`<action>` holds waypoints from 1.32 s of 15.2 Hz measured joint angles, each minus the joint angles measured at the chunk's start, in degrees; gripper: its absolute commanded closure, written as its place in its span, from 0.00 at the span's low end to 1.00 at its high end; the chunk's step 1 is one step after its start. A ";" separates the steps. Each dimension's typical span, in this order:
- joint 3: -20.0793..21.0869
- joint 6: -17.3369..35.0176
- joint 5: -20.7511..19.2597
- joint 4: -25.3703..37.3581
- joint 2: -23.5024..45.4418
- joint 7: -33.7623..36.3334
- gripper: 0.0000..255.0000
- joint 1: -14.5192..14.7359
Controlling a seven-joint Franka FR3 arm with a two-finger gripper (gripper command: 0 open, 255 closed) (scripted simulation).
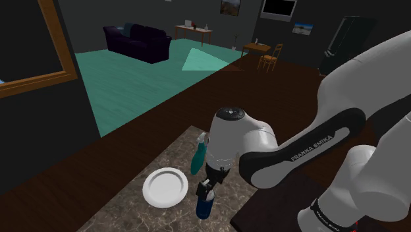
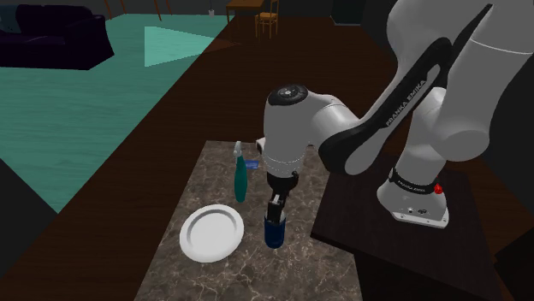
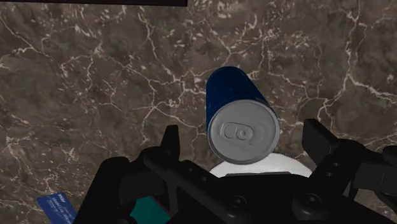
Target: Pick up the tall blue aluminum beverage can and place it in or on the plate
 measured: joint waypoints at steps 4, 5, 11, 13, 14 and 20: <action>0.41 3.63 -2.93 0.17 4.15 2.52 0.00 -0.16; 0.40 4.46 -3.55 -0.01 4.88 2.99 0.00 -0.18; 0.22 6.77 -5.38 -0.50 6.93 4.29 0.00 -0.22; 0.21 6.80 -5.42 -0.50 6.97 4.31 0.00 -0.23; 0.21 6.80 -5.42 -0.50 6.97 4.31 0.00 -0.23; 0.21 6.80 -5.41 -0.50 6.97 4.31 1.00 -0.23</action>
